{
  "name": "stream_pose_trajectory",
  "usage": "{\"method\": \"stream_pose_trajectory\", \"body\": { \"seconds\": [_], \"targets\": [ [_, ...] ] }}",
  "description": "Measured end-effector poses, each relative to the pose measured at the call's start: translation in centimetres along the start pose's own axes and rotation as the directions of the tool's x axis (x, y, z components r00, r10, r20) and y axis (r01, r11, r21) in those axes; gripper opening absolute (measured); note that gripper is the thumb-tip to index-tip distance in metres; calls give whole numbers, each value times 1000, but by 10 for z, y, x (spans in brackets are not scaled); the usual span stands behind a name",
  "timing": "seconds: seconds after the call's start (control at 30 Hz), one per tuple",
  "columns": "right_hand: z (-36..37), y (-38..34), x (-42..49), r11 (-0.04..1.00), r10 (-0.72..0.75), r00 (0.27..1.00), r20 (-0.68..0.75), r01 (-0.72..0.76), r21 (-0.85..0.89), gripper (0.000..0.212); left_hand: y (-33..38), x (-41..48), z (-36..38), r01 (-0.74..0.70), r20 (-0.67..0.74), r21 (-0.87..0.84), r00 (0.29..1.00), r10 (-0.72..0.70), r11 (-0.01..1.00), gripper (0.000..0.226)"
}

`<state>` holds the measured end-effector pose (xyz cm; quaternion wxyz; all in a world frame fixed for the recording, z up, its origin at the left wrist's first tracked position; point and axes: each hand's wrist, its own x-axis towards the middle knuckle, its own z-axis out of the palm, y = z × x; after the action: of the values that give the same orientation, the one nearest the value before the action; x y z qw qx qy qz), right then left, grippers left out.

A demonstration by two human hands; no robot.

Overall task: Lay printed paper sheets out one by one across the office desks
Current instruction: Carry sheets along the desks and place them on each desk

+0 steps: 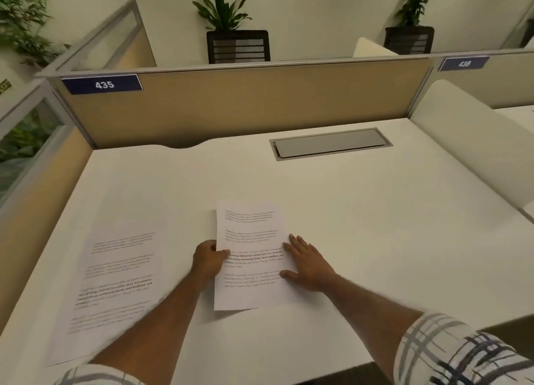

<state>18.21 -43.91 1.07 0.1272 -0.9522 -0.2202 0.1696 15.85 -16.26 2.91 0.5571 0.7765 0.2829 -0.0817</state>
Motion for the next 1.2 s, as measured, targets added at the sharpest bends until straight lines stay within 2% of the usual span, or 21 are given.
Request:
{"method": "stream_pose_trajectory", "body": {
  "seconds": [0.1, 0.23, 0.37, 0.53, 0.6, 0.7, 0.77, 0.97, 1.2],
  "targets": [
    [-2, -6, -4, 994, 45, 999, -23, -43, 96, 83, -2, -3, 0, -57, 9, 37, 998, 57, 998, 29],
    [-6, -17, -8, 908, 215, 971, -108, -158, 388, 84, -5, -10, -4, -135, 20, 23, 991, 134, 991, 29],
    [-14, -27, -9, 695, 436, 875, -210, -179, 697, 76, 1, -16, -3, -150, 60, -100, 986, 157, 984, 24],
    [-20, -18, -31, 357, 624, 771, -129, -134, 925, 62, 20, -20, 20, -163, 192, -178, 961, 197, 970, 24],
    [-21, -6, -49, 281, 673, 730, -120, -102, 954, 47, 29, -24, 39, -168, 257, -182, 943, 211, 969, 24],
    [-27, 18, -83, 264, 747, 648, -149, -84, 961, 17, 44, -31, 77, -185, 357, -174, 904, 237, 967, 24],
    [-31, 36, -107, 250, 789, 594, -159, -72, 966, 6, 55, -38, 106, -209, 421, -164, 869, 260, 964, 25],
    [-39, 102, -187, 144, 901, 418, -114, -40, 989, 14, 92, -74, 209, -266, 585, -152, 752, 304, 952, 19],
    [-42, 207, -294, 0, 969, 247, -28, 115, 993, 9, 124, -136, 350, -333, 702, -115, 639, 314, 936, 16]
  ]
}}
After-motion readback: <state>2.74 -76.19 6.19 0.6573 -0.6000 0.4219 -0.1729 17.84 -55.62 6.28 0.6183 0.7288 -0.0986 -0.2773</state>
